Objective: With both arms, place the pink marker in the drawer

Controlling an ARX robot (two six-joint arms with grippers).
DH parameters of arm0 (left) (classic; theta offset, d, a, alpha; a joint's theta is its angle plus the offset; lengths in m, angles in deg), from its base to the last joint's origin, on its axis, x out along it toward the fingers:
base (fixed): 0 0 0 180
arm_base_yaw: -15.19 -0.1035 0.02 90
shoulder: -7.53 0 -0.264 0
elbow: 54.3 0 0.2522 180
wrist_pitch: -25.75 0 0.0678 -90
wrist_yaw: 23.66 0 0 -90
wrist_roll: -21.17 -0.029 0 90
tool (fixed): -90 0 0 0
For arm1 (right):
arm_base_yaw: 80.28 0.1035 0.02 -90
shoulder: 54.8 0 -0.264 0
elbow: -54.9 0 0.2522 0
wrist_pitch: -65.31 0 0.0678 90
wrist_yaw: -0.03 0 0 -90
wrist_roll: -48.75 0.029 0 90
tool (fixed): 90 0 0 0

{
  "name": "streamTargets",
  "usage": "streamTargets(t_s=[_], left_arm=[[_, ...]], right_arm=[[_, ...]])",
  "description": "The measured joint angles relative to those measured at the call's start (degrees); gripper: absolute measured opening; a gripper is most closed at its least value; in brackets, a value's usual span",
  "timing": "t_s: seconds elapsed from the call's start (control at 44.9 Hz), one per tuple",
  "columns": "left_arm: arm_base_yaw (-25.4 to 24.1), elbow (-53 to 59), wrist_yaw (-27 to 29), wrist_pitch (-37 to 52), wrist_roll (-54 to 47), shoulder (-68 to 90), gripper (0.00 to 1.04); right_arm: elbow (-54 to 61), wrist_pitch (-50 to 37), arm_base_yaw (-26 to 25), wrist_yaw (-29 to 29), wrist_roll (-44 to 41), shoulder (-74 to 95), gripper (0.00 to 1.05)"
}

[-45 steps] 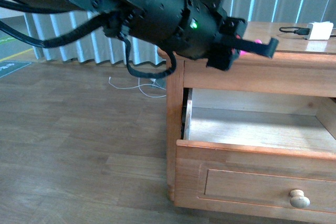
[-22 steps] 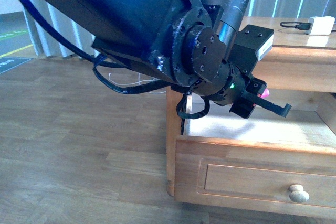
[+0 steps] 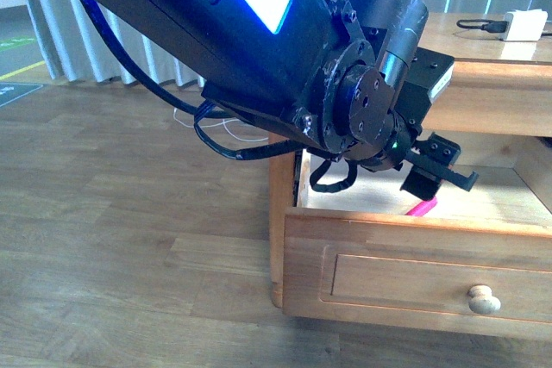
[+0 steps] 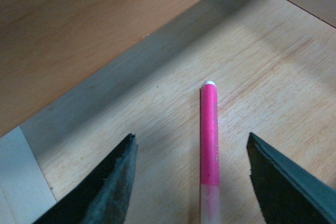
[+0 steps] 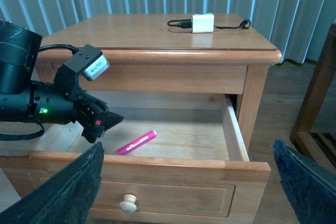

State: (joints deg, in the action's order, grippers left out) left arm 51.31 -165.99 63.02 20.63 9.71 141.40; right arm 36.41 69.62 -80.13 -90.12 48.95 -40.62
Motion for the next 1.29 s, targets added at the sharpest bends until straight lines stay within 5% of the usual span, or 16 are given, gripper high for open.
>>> streamTargets(t_s=[0.2, 0.78, 1.114, 1.292], left_arm=[[-0.5, 11.7, 1.9, 6.2, 1.3, -10.9, 1.00], [-11.1, 48.8, 4.8, 12.9, 8.2, -57.0, 0.99], [-22.7, 75.9, 9.7, -5.9, 20.4, -100.1, 0.99], [-28.2, 81.9, 6.4, -16.9, 24.1, -116.8, 0.99]], right_arm=[[0.0, 0.0, 0.0, 0.0, 0.0, 0.0, 0.96], [0.0, 0.0, 0.0, 0.0, 0.0, 0.0, 0.96], [0.0, 0.0, 0.0, 0.0, 0.0, 0.0, 0.96], [0.0, 0.0, 0.0, 0.0, 0.0, 0.0, 0.96]])
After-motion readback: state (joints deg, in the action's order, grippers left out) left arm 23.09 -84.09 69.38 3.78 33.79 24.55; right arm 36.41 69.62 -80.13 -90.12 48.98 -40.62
